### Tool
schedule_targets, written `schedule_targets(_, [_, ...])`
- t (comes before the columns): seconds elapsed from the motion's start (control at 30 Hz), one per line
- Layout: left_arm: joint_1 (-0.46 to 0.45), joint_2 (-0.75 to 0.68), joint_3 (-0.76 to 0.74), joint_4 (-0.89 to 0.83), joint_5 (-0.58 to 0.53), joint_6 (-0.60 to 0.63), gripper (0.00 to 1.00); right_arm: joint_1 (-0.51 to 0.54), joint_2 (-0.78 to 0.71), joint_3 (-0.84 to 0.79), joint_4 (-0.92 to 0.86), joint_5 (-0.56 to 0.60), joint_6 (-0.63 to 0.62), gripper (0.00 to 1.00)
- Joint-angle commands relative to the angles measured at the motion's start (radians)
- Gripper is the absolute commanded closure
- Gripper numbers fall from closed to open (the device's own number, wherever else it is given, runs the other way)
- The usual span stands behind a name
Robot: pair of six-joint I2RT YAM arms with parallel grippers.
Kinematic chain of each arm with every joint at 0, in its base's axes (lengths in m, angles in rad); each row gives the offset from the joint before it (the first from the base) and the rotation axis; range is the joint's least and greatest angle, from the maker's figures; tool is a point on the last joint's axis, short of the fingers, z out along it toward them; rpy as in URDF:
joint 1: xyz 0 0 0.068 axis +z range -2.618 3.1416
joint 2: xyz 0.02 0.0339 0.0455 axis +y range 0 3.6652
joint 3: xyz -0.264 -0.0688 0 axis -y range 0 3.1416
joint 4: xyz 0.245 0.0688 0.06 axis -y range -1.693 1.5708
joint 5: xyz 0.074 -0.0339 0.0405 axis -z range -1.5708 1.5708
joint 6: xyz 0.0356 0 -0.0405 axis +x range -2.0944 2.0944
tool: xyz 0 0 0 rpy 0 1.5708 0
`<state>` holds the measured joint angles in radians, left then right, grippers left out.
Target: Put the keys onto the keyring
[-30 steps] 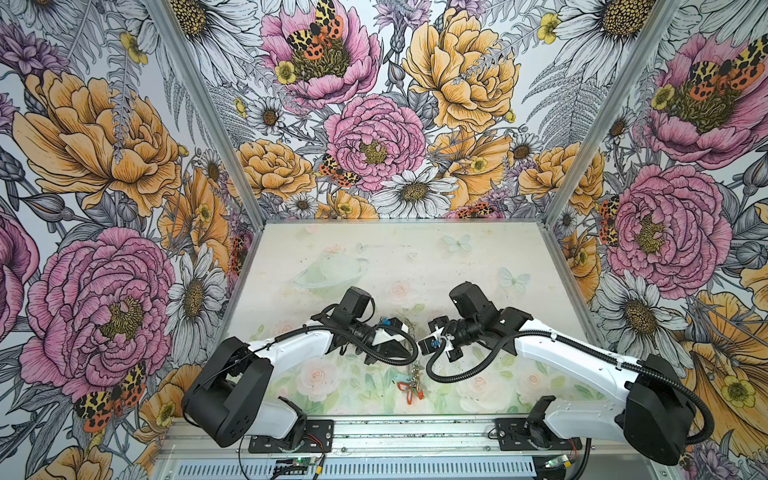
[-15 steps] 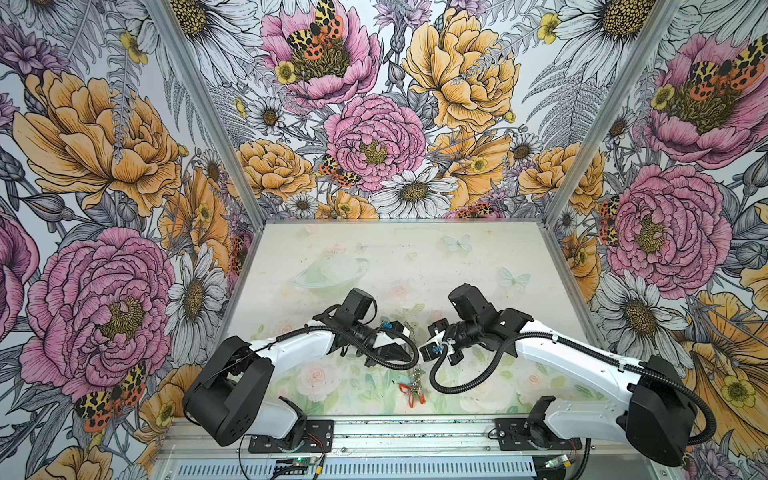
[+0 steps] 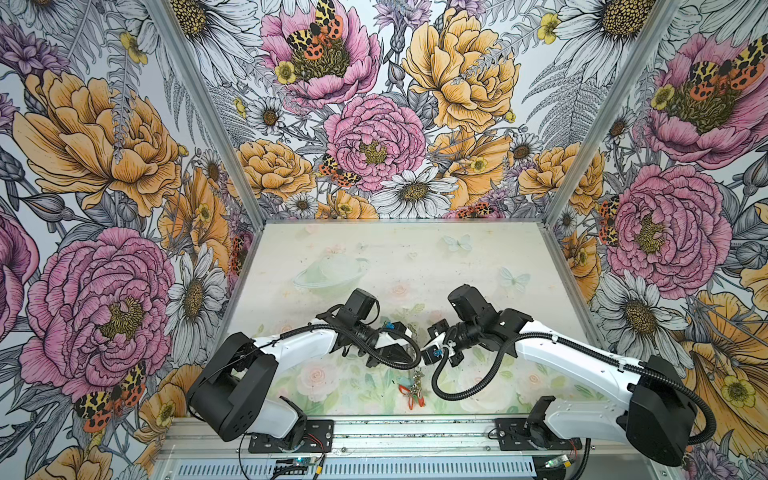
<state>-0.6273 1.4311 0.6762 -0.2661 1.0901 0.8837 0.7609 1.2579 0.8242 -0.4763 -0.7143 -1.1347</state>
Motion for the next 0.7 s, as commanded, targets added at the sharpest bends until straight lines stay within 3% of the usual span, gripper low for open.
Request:
schedule_targets(0.0, [-0.014, -0.010, 0.020, -0.001, 0.015, 0.049, 1.00, 0.007, 0.001, 0.050, 0.048, -0.063, 0.010, 1.00])
schedule_targets(0.2, [-0.002, -0.043, -0.004, 0.044, 0.023, 0.046, 1.00, 0.000, 0.007, 0.034, 0.047, -0.089, 0.094, 1.00])
schedule_targets(0.33, [0.009, -0.075, -0.058, 0.189, 0.028, -0.042, 1.00, 0.001, 0.017, 0.018, 0.049, -0.086, 0.121, 1.00])
schedule_targets(0.67, [0.003, -0.063, -0.053, 0.192, 0.032, -0.055, 1.00, -0.014, 0.068, 0.051, 0.066, -0.107, 0.137, 0.98])
